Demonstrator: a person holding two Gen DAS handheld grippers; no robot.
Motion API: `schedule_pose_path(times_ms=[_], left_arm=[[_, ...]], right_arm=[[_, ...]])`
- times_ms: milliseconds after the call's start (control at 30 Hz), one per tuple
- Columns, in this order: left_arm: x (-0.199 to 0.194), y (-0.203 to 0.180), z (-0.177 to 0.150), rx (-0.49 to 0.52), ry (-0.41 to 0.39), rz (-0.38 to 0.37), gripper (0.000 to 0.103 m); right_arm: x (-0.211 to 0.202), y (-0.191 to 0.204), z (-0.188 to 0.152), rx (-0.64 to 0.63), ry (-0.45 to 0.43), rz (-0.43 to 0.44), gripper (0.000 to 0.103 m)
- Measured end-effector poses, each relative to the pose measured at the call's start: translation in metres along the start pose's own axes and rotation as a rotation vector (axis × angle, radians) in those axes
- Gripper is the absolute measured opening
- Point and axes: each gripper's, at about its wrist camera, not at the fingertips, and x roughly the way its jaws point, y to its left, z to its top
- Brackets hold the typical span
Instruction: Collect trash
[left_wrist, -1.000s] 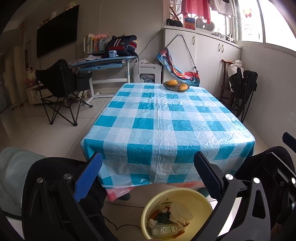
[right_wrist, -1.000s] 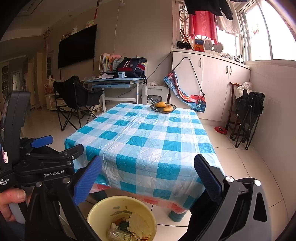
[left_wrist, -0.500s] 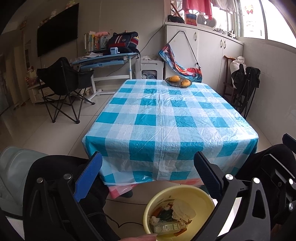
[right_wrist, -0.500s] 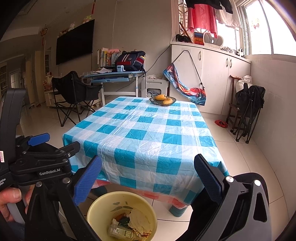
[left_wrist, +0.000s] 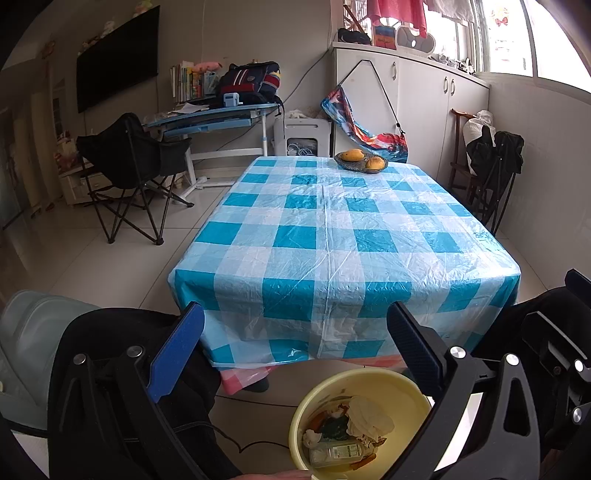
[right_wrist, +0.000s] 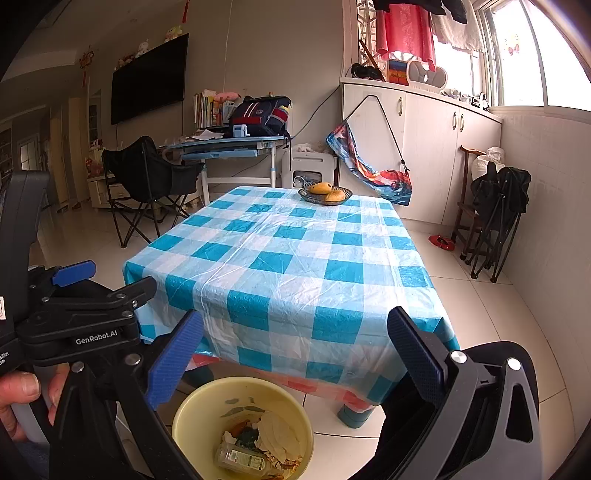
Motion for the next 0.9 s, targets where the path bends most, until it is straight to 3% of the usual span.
schedule_pose_path(times_ms=[900], left_arm=[[0.0012, 0.0014, 0.0005, -0.002, 0.002, -0.005, 0.096]], right_arm=[[0.0033, 0.0004, -0.0042, -0.006, 0.01, 0.001, 0.095]])
